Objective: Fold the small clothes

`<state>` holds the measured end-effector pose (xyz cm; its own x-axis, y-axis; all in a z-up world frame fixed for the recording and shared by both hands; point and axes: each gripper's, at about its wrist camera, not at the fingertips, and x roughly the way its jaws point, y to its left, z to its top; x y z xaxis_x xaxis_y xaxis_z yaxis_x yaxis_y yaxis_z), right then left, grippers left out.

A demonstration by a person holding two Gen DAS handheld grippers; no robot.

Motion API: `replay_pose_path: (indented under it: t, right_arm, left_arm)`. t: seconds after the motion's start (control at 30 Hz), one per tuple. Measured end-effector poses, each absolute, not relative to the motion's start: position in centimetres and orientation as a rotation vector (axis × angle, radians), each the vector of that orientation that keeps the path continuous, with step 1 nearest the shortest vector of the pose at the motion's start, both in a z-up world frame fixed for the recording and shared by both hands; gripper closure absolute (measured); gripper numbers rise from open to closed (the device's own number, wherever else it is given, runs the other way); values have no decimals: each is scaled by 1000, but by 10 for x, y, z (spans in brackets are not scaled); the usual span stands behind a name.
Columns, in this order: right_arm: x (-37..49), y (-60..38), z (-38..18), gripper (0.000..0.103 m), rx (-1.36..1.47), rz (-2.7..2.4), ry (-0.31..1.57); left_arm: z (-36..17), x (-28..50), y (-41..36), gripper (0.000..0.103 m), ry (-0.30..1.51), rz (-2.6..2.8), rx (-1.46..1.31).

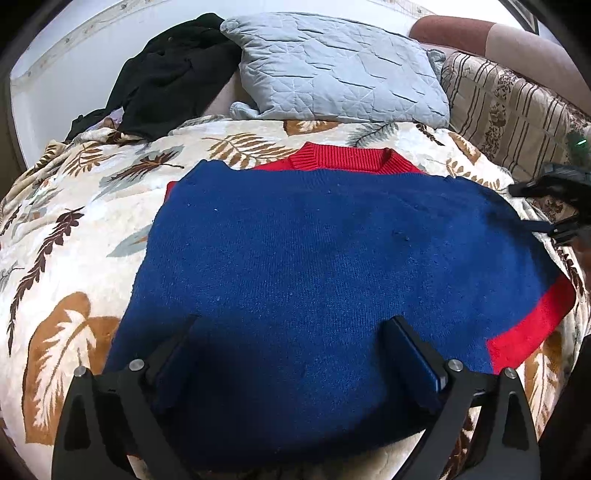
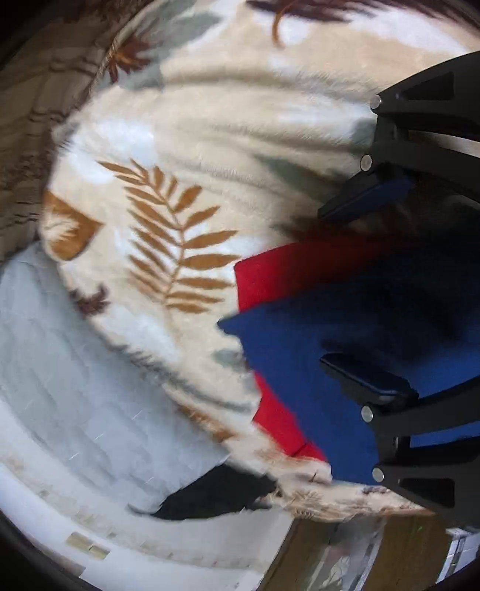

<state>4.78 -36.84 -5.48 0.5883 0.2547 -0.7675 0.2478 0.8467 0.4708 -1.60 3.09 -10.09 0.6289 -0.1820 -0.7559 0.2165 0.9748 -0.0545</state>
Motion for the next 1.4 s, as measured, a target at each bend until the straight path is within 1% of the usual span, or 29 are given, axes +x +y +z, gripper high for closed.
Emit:
replay_pose_path:
  t: [0.13, 0.2, 0.27, 0.33, 0.37, 0.4, 0.43, 0.57, 0.6, 0.7, 0.77, 0.87, 0.93, 1.0, 1.13, 1.23, 1.3, 1.4]
  right_arm:
    - [11, -346, -17, 27, 478, 81, 842]
    - [6, -333, -9, 25, 465, 140, 825]
    - [14, -321, -14, 25, 472, 228, 857]
    - [23, -319, -35, 25, 470, 228, 925]
    - [29, -324, -54, 25, 477, 152, 996]
    - [29, -331, -65, 27, 521, 112, 1020]
    - [19, -336, -60, 27, 571, 112, 950]
    - [-2, -317, -36, 26, 521, 166, 921]
    - [-6, -312, -34, 25, 503, 180, 914]
    - [-4, -316, -58, 23, 479, 128, 989]
    - [-12, -322, -53, 23, 540, 116, 939]
    - [-16, -309, -39, 23, 502, 145, 939]
    - [-31, -303, -31, 23, 530, 184, 915]
    - [-43, -299, -35, 23, 580, 210, 913]
    - [-82, -296, -66, 23, 716, 259, 963]
    - [-93, -297, -91, 23, 798, 259, 1003]
    - [-90, -306, -99, 23, 855, 256, 978]
    - [-84, -319, -97, 23, 910, 223, 928]
  left_arm:
    - [-101, -16, 30, 5, 862, -225, 45]
    - [-101, -16, 31, 5, 862, -224, 43]
    - [-101, -18, 31, 5, 862, -223, 47]
    - [-100, -18, 31, 5, 863, -224, 48]
    - [-100, -18, 30, 5, 862, -225, 49]
    - [-100, -19, 30, 5, 863, -223, 52]
    - [-100, -21, 31, 5, 859, -225, 53]
    - [-101, -20, 30, 5, 864, -218, 54]
    - [-101, -20, 30, 5, 864, -218, 53]
    - [-100, -21, 32, 5, 864, -226, 52]
    - [-100, -22, 33, 5, 863, -228, 50]
    - [-101, -20, 31, 5, 866, -222, 51]
    - [-101, -21, 31, 5, 865, -224, 53]
    - [-101, -21, 32, 5, 864, -224, 52]
    - [-102, -21, 31, 5, 863, -221, 56]
    - [-102, -21, 31, 5, 861, -219, 56]
    - [-102, -22, 31, 5, 858, -219, 56]
    - [-102, -22, 32, 5, 854, -219, 56]
